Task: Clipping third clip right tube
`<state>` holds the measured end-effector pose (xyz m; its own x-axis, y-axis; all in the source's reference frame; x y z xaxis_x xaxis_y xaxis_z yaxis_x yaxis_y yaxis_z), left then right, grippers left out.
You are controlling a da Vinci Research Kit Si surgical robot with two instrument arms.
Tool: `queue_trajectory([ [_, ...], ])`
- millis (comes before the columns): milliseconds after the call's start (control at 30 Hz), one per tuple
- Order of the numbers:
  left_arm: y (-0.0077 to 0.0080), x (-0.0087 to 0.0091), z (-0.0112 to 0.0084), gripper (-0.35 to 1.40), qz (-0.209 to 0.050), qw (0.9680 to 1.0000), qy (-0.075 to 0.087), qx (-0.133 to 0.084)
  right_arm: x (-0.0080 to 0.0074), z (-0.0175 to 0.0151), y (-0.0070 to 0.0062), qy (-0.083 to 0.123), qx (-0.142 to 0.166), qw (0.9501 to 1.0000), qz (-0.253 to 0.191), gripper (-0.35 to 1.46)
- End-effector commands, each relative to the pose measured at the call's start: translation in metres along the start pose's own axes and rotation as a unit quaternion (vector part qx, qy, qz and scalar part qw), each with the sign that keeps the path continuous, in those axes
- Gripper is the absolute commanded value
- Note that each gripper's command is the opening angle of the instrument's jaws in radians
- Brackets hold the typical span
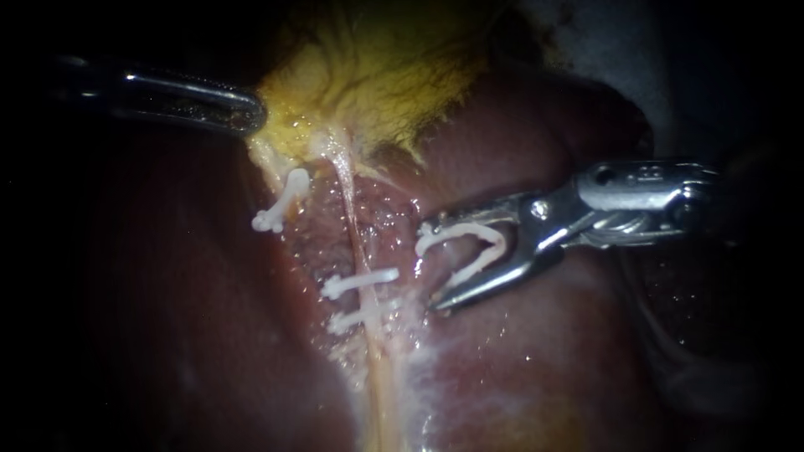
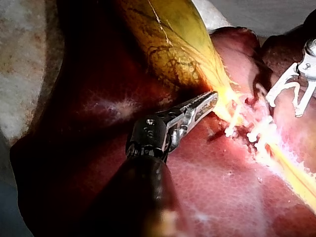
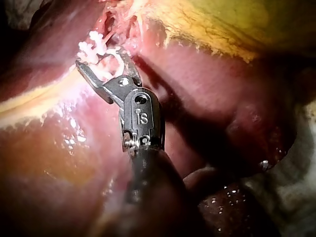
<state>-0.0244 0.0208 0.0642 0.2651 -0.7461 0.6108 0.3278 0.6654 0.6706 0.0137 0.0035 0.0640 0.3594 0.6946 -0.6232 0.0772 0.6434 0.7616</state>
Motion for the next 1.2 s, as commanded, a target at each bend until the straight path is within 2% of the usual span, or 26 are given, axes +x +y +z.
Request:
queue_trajectory([
  [33,0.0000,0.0000,0.0000,-0.35,0.000,1.0000,0.000,0.000,0.0000,0.0002,0.0003,0.005,0.004,1.0000,0.008,0.52],
  [200,0.0000,0.0001,0.0000,-0.35,0.000,1.0000,0.000,0.000,-0.0005,0.0014,0.0018,0.018,0.020,0.9987,0.042,0.52],
  [500,-0.0001,0.0003,0.0003,-0.35,0.001,1.0000,0.000,-0.002,-0.0034,0.0041,0.0050,0.016,0.033,0.9964,0.077,0.52],
  [633,-0.0001,0.0003,0.0003,-0.35,0.001,1.0000,0.000,-0.002,-0.0041,0.0050,0.0060,0.021,0.033,0.9956,0.085,0.52],
  [800,-0.0001,0.0003,0.0003,-0.35,0.001,1.0000,0.000,-0.002,-0.0040,0.0055,0.0068,0.050,0.045,0.9921,0.106,0.52],
  [867,-0.0001,0.0003,0.0003,-0.35,0.001,1.0000,0.000,-0.002,-0.0039,0.0058,0.0070,0.067,0.054,0.9895,0.116,0.52],
  [1033,-0.0001,0.0003,0.0004,-0.35,0.001,1.0000,-0.001,-0.004,-0.0035,0.0065,0.0072,0.110,0.079,0.9800,0.146,0.52],
  [1133,-0.0002,0.0004,0.0005,-0.35,0.001,1.0000,-0.001,-0.004,-0.0034,0.0067,0.0072,0.125,0.098,0.9748,0.157,0.52],
  [1200,-0.0001,0.0004,0.0005,-0.35,0.001,1.0000,-0.001,-0.004,-0.0034,0.0068,0.0072,0.129,0.108,0.9730,0.158,0.52],
])
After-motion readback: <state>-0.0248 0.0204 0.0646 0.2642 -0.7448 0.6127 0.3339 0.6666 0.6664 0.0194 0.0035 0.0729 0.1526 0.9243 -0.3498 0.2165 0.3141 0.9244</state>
